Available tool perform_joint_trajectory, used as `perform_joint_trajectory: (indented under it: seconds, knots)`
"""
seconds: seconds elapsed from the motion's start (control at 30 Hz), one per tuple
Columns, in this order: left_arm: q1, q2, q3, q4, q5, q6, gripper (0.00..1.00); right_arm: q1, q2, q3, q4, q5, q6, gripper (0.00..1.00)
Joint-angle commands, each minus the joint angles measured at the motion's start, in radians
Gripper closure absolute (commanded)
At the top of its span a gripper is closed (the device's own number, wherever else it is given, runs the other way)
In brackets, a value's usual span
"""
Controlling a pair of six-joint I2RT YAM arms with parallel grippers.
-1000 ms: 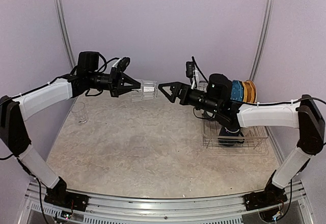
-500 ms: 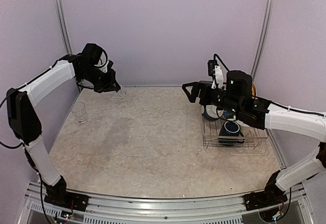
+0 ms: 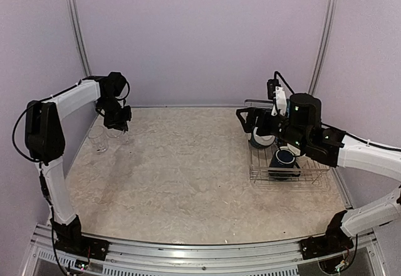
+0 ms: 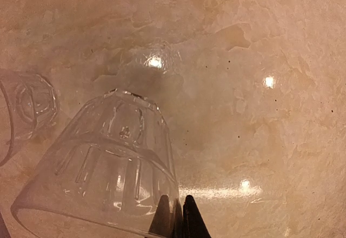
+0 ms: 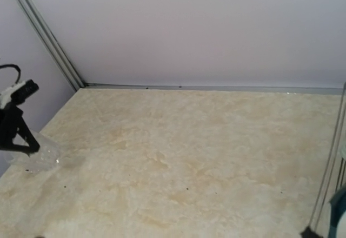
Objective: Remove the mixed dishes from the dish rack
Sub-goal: Place the cup down.
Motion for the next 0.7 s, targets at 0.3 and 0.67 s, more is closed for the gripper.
perform_joint_trajectory:
  seconds: [0.3, 0.67]
  knots:
    - [0.094, -0.327, -0.167, 0.245, -0.170, 0.068, 1.00, -0.006, -0.052, -0.045, -0.009, 0.028, -0.007, 0.00]
    - [0.202, -0.181, -0.035, 0.083, -0.115, 0.010, 1.00, -0.006, -0.057, -0.049, -0.004, 0.027, 0.003, 0.00]
